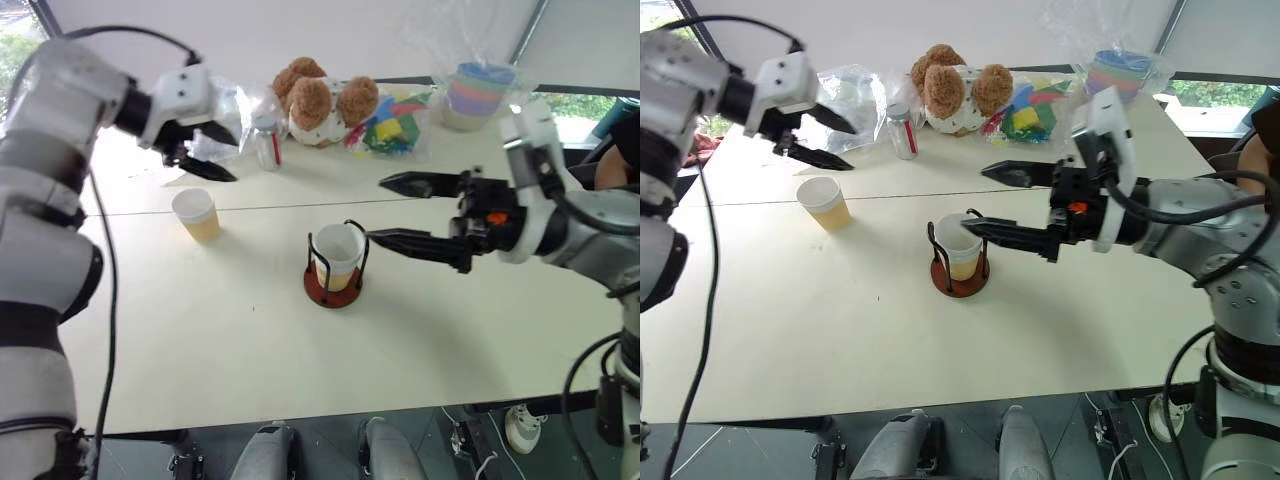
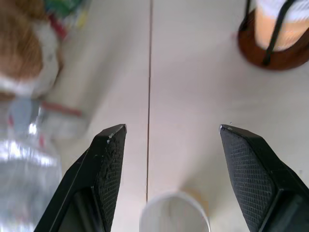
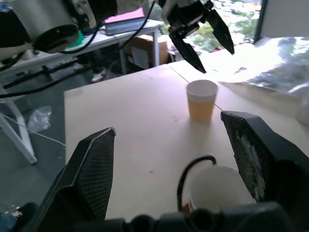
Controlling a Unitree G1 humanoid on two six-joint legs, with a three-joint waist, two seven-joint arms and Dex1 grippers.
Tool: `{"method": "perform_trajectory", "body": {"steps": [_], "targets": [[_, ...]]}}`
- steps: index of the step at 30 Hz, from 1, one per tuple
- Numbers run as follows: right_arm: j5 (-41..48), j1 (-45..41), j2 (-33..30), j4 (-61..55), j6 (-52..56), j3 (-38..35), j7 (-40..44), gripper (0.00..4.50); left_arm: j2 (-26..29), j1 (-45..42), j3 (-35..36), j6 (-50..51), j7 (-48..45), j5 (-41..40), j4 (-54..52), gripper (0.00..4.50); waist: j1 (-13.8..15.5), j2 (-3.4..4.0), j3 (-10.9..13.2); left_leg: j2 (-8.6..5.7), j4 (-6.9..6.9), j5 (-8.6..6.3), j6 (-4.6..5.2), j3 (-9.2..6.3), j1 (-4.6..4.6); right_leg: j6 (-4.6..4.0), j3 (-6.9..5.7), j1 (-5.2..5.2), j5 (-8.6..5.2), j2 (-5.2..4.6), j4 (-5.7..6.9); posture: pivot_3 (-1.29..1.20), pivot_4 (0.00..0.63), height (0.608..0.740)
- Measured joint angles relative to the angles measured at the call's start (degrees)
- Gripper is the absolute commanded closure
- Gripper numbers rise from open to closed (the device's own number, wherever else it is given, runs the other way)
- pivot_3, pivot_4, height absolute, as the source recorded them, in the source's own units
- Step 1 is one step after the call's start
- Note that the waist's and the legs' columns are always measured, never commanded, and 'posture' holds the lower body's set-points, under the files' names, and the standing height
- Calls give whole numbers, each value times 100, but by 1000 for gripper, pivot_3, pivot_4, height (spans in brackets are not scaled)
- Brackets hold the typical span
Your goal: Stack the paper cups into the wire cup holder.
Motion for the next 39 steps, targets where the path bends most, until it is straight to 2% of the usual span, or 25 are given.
{"method": "perform_trajectory", "body": {"steps": [7, 11, 19, 26, 29, 33, 34, 39], "targets": [[-289, -19, 31, 249, -233, 381, 272, 689, 422, 973, 1052, 150, 41, 556, -302, 1363, 117, -9, -2, -14, 23, -3, 5, -4, -30, 1, -3, -4, 1, -11, -6, 0, 150, 740], [-416, -21, 28, 391, -263, 435, 364, 689, 422, 1302, 1419, 228, -5, 784, -491, 1363, 108, -11, -3, -14, 24, -4, 7, -4, -31, 1, -5, -4, 1, -11, -6, 0, 150, 740], [-510, -14, -5, 427, -254, 413, 337, 689, 126, 1709, 1634, -51, 195, 1479, -537, 1363, 93, -11, -3, -11, 25, -4, 6, -5, -27, 1, -8, -5, 1, -8, 2, 0, 150, 740], [-508, 22, -25, 420, -224, 338, 221, 689, -353, 1670, 1630, -412, 860, 2240, 28, 1363, 100, -12, -4, -12, 26, -4, 7, -4, -28, 2, -9, -5, 2, -9, 3, 0, 150, 740], [-496, 45, -104, 399, -182, 302, 135, 689, -553, 1584, 1628, -483, 1066, 2520, 268, 2237, 108, -12, -4, -12, 26, -4, 6, -4, -28, 3, -10, -5, 2, -9, 3, 0, 150, 740], [-446, 58, -194, 341, -112, 206, 24, 689, -710, 1467, 1635, -543, 1116, 2723, 416, 4262, 104, -13, -4, -12, 26, -4, 7, -4, -28, 4, -10, -5, 2, -9, 3, 0, 150, 740], [-443, 59, -197, 341, -106, 201, 9, 689, -723, 1445, 1639, -548, 1118, 2758, 428, 4397, 104, -13, -4, -12, 26, -4, 7, -4, -28, 4, -10, -5, 2, -9, 3, 0, 150, 740], [-435, 117, -216, 341, -101, 140, -29, 689, -736, 1426, 1668, -579, 1084, 2856, 443, 4397, 98, -13, -4, -12, 26, -4, 7, -4, -28, 4, -10, -5, 3, -9, 3, 0, 150, 740]]}}
